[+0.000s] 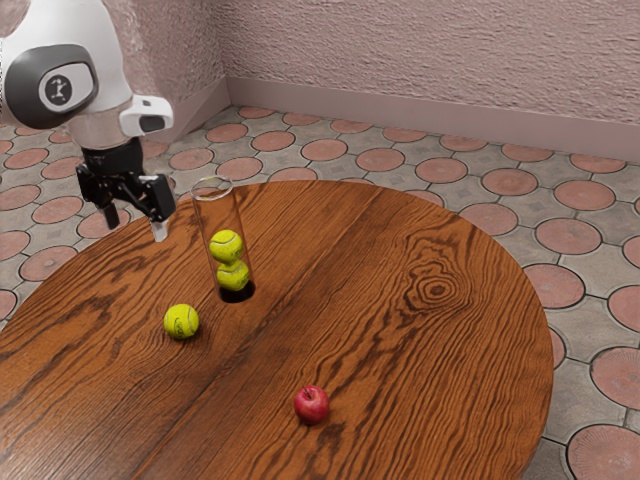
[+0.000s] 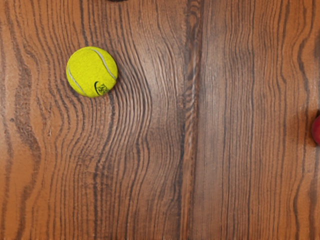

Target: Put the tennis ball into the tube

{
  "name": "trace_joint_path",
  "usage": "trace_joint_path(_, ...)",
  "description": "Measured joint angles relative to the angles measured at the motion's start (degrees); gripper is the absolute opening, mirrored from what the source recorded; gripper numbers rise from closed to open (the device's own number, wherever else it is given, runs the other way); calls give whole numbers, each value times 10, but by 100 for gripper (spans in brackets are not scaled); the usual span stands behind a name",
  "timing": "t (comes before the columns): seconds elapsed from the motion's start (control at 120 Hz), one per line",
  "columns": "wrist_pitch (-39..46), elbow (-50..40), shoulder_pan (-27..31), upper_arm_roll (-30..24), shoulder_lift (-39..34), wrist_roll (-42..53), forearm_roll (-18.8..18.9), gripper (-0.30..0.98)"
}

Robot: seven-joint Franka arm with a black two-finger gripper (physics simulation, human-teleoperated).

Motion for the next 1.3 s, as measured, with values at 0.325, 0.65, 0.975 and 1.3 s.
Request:
trace_joint_path(0.325, 150, -147, 30, 0, 17, 0, 10, 69)
trace_joint_path(0.65, 340, -233, 59, 2, 54, -1, 12, 69)
trace_joint_path(0.975, 450, -227, 82, 1, 147, 69, 9, 69)
trace_joint_path(1.3, 489, -188, 83, -2, 212, 105, -17, 69)
